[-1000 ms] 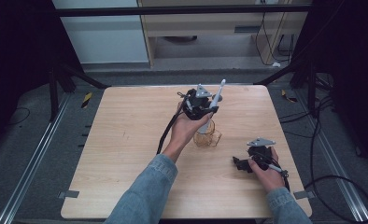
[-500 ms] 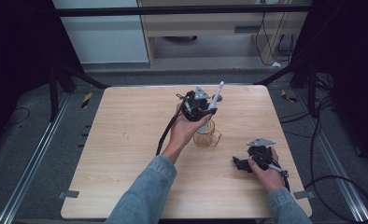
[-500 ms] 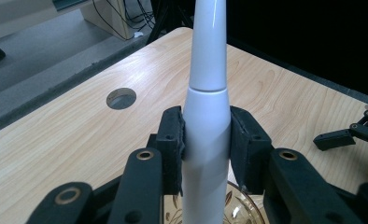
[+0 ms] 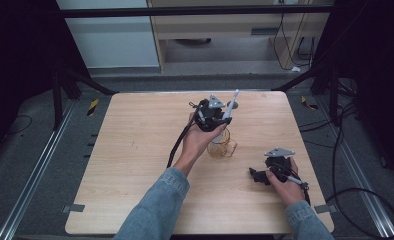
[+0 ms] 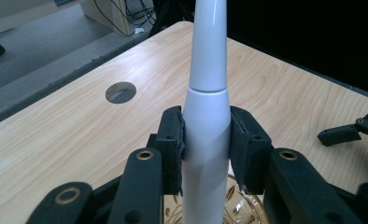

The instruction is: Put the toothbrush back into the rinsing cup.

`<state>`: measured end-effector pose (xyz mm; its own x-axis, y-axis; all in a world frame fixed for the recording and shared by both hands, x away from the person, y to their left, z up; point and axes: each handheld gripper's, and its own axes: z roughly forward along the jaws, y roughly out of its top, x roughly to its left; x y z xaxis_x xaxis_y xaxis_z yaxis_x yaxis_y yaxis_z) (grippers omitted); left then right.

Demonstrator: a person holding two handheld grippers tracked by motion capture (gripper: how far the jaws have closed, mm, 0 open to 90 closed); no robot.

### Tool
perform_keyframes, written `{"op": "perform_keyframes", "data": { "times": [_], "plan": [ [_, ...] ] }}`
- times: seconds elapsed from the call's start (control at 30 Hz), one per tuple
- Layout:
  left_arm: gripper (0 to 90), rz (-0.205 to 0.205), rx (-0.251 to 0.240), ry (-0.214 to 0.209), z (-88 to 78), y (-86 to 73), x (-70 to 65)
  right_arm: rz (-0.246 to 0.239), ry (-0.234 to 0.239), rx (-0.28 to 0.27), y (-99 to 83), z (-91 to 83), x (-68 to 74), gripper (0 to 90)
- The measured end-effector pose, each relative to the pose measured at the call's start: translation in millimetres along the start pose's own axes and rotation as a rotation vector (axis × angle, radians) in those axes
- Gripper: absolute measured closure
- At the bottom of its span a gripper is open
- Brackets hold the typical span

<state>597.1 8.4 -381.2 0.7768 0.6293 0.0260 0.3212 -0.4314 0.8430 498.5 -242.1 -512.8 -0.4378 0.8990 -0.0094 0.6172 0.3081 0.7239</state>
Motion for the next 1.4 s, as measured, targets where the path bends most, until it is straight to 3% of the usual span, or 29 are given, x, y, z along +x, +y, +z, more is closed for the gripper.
{"op": "perform_keyframes", "data": {
  "times": [0.87, 0.9, 0.93, 1.4],
  "plan": [
    [67.0, -0.011, 0.021, -0.002, 7.9, -9.0, -1.4, -0.001, -0.001, 0.003, 0.1, -0.2, 0.0, 0.4],
    [67.0, -0.012, 0.022, -0.001, 8.1, -9.2, -1.5, 0.018, 0.008, 0.007, 0.5, -0.9, 0.9, 0.4],
    [67.0, -0.011, 0.023, -0.002, 8.1, -9.4, -1.5, 0.001, 0.0, 0.002, 0.1, -0.2, 0.1, 0.4],
    [67.0, -0.013, 0.035, 0.007, 10.4, -12.9, -1.0, 0.006, 0.0, 0.004, 0.2, -0.4, 0.3, 0.3]
  ]
}}
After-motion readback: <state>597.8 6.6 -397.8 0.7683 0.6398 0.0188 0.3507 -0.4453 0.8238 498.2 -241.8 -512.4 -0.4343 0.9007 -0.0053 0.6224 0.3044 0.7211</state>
